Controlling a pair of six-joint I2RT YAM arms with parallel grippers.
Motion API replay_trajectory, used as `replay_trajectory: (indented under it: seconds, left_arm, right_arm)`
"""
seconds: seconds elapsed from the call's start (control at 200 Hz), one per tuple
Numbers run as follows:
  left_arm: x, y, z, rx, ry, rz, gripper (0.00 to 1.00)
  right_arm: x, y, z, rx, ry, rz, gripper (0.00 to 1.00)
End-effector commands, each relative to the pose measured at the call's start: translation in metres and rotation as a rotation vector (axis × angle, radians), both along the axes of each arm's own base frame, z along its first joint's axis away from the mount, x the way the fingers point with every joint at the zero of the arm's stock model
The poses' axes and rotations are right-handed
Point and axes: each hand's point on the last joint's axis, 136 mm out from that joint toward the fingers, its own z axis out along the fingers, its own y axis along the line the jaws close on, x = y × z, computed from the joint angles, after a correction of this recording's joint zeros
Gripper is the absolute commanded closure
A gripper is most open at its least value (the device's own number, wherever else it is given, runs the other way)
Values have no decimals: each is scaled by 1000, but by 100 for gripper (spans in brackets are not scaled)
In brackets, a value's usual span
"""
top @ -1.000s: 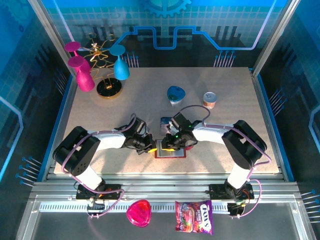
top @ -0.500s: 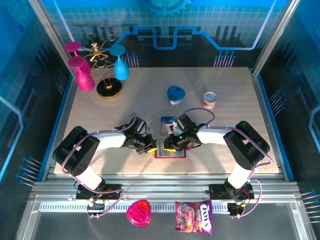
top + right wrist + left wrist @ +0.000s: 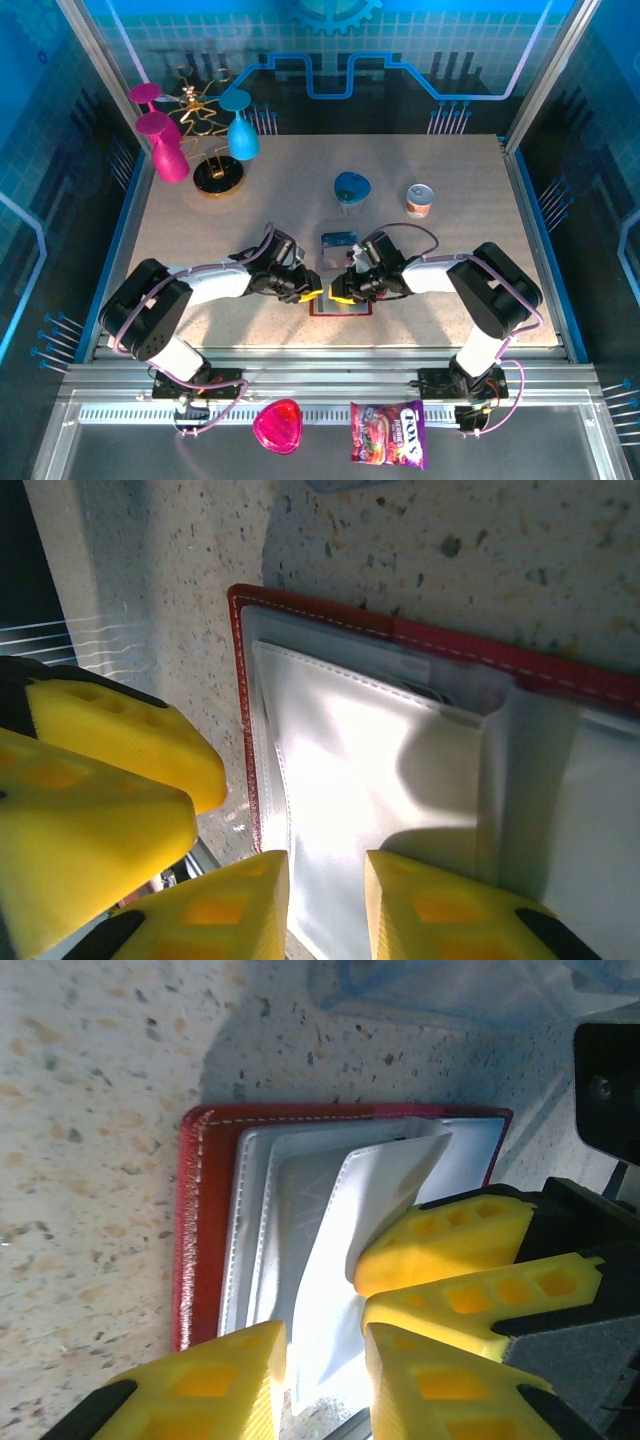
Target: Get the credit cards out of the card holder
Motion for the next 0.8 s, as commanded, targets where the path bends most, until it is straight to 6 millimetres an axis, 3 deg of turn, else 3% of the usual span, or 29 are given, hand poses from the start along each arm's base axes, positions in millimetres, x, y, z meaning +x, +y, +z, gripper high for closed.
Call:
replay_trajectory:
  seconds: [0.0,0.335,0.795]
  left_arm:
    - [1,-8,-1,-13,18,-4,72]
    - [1,-12,-12,-10,43,-4,78]
    - [5,-23,-11,-50,52,-14,85]
  right_arm:
    - [-4,-8,-10,-5,44,-21,74]
    - [-4,-9,-11,13,53,-31,74]
    - [-4,-9,-11,17,59,-32,74]
